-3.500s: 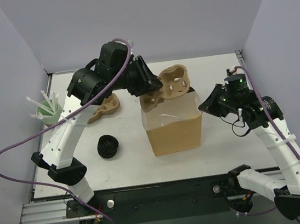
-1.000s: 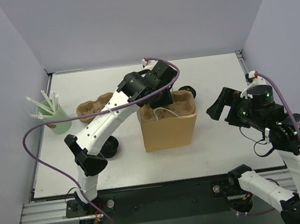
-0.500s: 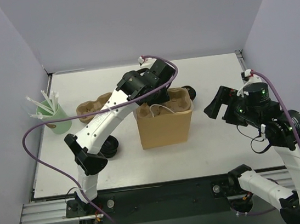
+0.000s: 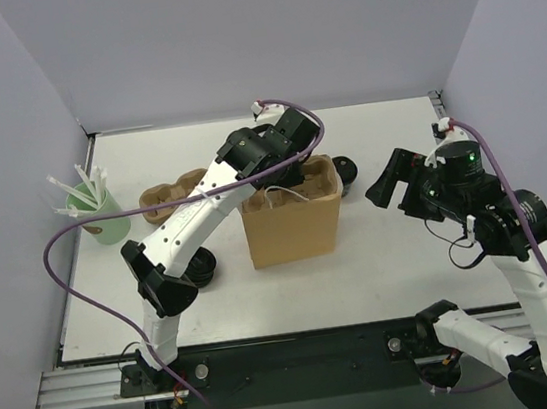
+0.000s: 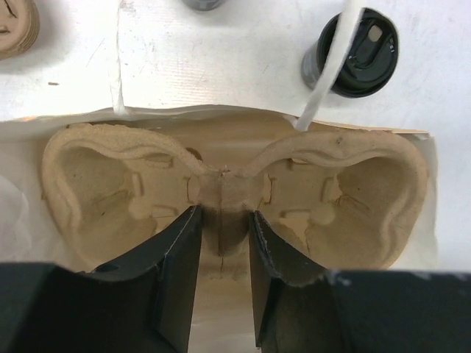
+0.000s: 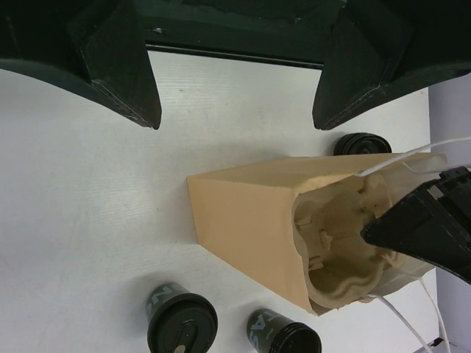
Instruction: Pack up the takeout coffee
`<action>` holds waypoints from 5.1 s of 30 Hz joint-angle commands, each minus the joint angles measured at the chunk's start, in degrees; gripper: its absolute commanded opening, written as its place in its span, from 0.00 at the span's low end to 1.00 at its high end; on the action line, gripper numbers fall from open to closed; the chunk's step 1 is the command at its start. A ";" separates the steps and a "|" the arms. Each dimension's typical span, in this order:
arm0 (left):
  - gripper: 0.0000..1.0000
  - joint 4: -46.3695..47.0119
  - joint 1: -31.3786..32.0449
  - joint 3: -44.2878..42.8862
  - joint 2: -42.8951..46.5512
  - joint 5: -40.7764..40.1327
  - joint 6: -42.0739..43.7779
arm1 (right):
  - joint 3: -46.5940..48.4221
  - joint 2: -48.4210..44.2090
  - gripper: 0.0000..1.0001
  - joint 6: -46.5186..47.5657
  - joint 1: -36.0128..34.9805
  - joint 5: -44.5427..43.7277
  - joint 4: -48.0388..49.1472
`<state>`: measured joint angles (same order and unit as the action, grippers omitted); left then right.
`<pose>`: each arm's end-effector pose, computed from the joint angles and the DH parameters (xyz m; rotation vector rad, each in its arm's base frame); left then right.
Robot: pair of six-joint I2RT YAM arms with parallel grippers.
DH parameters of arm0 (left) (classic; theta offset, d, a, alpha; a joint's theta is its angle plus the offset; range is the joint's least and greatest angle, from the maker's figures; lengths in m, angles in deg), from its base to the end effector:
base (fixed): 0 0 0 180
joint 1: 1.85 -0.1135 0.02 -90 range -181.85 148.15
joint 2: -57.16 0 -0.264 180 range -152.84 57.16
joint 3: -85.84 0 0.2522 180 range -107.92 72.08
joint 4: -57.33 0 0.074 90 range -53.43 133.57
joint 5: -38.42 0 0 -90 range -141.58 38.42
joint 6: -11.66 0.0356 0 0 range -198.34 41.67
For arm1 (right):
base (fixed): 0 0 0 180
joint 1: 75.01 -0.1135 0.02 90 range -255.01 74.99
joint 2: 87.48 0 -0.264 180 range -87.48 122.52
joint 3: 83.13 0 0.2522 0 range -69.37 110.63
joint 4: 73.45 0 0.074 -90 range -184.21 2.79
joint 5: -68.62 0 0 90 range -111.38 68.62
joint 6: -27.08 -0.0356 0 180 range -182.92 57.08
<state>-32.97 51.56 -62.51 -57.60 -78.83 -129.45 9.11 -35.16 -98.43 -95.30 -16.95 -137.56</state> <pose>0.2507 -0.3104 0.4044 -0.1264 2.4162 -0.2125 0.1416 0.0553 0.4394 0.2218 2.0495 0.6944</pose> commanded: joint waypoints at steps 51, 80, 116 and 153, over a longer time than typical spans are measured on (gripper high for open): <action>0.70 -11.61 -0.94 11.55 -3.45 -1.32 -7.78 | 2.65 8.07 0.84 2.99 0.17 3.13 5.96; 0.85 -8.89 -4.10 -5.41 12.54 6.77 8.03 | 8.53 11.75 0.79 2.63 -1.23 8.32 5.26; 0.00 -0.53 -17.37 21.39 23.79 11.96 17.54 | 25.85 34.43 0.00 4.22 -13.37 -5.92 -3.00; 0.00 7.74 -18.43 23.25 21.07 13.36 20.45 | 21.71 31.89 0.02 2.99 -13.37 -5.22 0.08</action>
<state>-21.99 33.31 -33.35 -36.33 -64.80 -108.07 27.16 -1.37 -94.34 -108.17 -22.07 -137.15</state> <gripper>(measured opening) 0.022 0.026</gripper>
